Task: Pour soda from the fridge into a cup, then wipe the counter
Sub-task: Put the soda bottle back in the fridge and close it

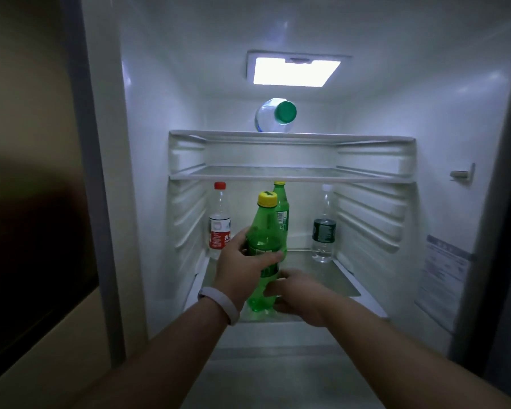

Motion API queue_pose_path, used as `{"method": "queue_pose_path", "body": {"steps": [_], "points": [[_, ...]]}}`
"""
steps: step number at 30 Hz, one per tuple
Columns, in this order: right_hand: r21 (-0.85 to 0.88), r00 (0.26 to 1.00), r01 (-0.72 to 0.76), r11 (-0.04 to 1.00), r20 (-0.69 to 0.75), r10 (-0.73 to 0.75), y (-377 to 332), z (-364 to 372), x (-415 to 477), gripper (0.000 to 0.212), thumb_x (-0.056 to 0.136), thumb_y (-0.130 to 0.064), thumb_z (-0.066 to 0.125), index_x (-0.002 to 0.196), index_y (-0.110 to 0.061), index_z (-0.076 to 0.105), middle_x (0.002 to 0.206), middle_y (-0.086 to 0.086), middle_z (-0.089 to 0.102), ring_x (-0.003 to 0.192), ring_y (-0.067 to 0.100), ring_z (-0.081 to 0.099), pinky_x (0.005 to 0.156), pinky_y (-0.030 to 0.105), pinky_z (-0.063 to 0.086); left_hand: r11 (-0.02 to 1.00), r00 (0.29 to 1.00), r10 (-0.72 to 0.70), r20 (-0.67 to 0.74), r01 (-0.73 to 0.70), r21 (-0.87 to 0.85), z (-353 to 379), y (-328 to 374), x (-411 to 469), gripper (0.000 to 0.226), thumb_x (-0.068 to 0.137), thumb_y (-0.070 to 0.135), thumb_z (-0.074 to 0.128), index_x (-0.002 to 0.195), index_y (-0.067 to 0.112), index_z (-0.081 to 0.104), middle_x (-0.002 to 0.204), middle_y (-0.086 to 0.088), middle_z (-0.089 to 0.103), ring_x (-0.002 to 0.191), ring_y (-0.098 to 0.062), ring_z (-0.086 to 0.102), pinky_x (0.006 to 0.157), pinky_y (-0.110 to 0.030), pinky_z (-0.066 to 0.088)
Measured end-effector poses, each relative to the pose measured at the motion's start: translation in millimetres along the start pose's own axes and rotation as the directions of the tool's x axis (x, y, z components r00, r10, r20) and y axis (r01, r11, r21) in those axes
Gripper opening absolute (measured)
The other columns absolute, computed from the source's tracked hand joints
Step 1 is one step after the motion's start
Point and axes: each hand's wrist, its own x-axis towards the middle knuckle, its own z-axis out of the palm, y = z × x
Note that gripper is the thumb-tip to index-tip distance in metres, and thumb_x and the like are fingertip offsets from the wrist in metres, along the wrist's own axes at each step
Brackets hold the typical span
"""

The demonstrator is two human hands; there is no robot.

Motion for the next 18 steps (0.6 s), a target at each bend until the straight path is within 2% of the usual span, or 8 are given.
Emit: {"method": "queue_pose_path", "body": {"steps": [3,6,9,13,18], "points": [[-0.016,1.0,0.008,1.0,0.007,-0.008,-1,2,19,0.029,0.085,-0.002,0.061,0.111,-0.014,0.065,0.107,0.011,0.071,0.096,0.025,0.064,0.081,0.035,0.051,1.0,0.998,0.008,-0.067,-0.009,-0.018,2,-12,9,0.035,0.068,-0.002,0.082,0.097,0.016,0.071,0.089,-0.003,0.075,0.085,-0.017,0.072,0.069,-0.027,0.058],[-0.02,1.0,0.026,0.999,0.007,-0.026,-4,3,32,0.033,0.084,0.0,0.059,0.113,-0.014,0.065,0.106,0.012,0.07,0.091,0.023,0.061,0.078,0.034,0.047,1.0,0.995,-0.005,-0.098,0.006,0.012,5,-20,20,0.034,0.069,0.004,0.083,0.096,0.02,0.07,0.087,0.002,0.075,0.083,-0.012,0.071,0.069,-0.028,0.059],[-0.017,1.0,0.031,0.999,0.005,-0.031,-8,1,39,0.027,0.086,0.002,0.056,0.108,-0.01,0.063,0.097,0.012,0.066,0.083,0.02,0.056,0.074,0.032,0.045,0.998,0.994,-0.012,-0.109,0.019,0.062,5,-28,34,0.03,0.067,0.011,0.084,0.091,0.023,0.071,0.085,0.003,0.074,0.083,-0.016,0.07,0.072,-0.036,0.06],[-0.04,1.0,0.019,0.999,-0.007,-0.02,-10,-1,51,0.02,0.086,0.0,0.057,0.103,-0.008,0.063,0.1,0.016,0.061,0.079,0.022,0.051,0.069,0.031,0.043,0.997,0.991,-0.055,-0.12,0.062,0.054,4,-34,48,0.026,0.07,0.011,0.081,0.092,0.021,0.071,0.085,0.0,0.075,0.083,-0.019,0.071,0.074,-0.039,0.061],[-0.049,1.0,0.004,0.999,-0.023,-0.005,-10,-2,61,0.015,0.09,-0.005,0.059,0.1,-0.016,0.063,0.102,0.009,0.07,0.088,0.021,0.063,0.083,0.036,0.052,0.991,0.988,-0.129,-0.088,0.132,0.027,0,-38,63,0.025,0.074,0.015,0.081,0.093,0.027,0.069,0.086,0.003,0.076,0.084,-0.017,0.073,0.076,-0.041,0.061]]}}
